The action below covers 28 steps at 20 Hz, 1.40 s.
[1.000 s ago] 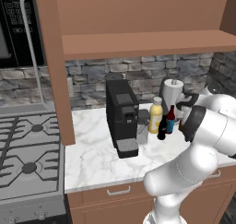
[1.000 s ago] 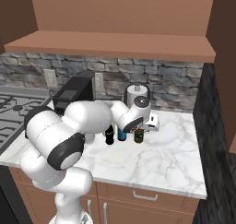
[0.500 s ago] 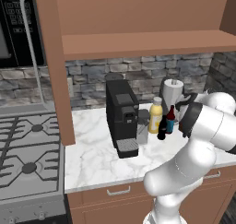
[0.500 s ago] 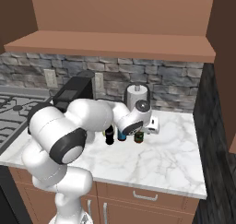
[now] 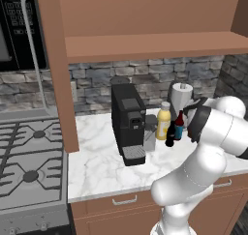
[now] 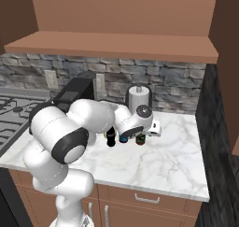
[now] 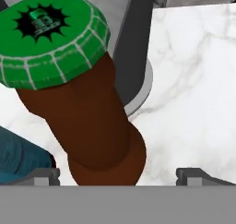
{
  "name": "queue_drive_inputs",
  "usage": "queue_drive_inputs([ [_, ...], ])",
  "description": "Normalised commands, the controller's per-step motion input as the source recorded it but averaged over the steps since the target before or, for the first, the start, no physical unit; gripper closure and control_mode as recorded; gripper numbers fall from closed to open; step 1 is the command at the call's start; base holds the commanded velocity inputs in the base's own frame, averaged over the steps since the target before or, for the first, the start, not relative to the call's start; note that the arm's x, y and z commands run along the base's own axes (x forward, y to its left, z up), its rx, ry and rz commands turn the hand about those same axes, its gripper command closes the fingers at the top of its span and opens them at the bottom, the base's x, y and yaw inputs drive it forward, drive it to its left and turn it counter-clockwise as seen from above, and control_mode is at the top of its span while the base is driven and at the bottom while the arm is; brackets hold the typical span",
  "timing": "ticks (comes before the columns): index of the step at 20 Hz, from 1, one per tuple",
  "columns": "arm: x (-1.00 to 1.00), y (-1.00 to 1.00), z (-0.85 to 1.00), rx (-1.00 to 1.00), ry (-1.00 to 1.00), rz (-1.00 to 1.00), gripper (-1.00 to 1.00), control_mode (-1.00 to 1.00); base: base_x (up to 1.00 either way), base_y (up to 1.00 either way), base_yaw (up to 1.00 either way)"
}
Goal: Sort all alcoholic drinks to one cabinet, and non-alcoholic drinks to the other.
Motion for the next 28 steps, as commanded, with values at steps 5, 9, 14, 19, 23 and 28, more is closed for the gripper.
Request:
queue_drive_inputs([
  [5,0.01,0.0,-0.02,0.0,-0.04,0.0,-1.0,-1.0,0.0,0.0,0.0],
  [9,0.1,0.0,0.0,0.0,-0.02,0.0,-1.0,-1.0,0.0,0.0,0.0],
  [14,0.17,0.0,0.0,0.0,-0.01,0.0,-1.0,-1.0,0.0,0.0,0.0],
  [19,0.08,0.0,0.0,0.0,0.0,0.0,-1.0,-1.0,0.0,0.0,0.0],
  [23,0.0,0.0,0.0,0.0,0.0,0.0,1.0,-1.0,0.0,0.0,0.0],
  [28,-0.15,0.0,0.11,0.0,0.0,0.0,1.0,-1.0,0.0,0.0,0.0],
])
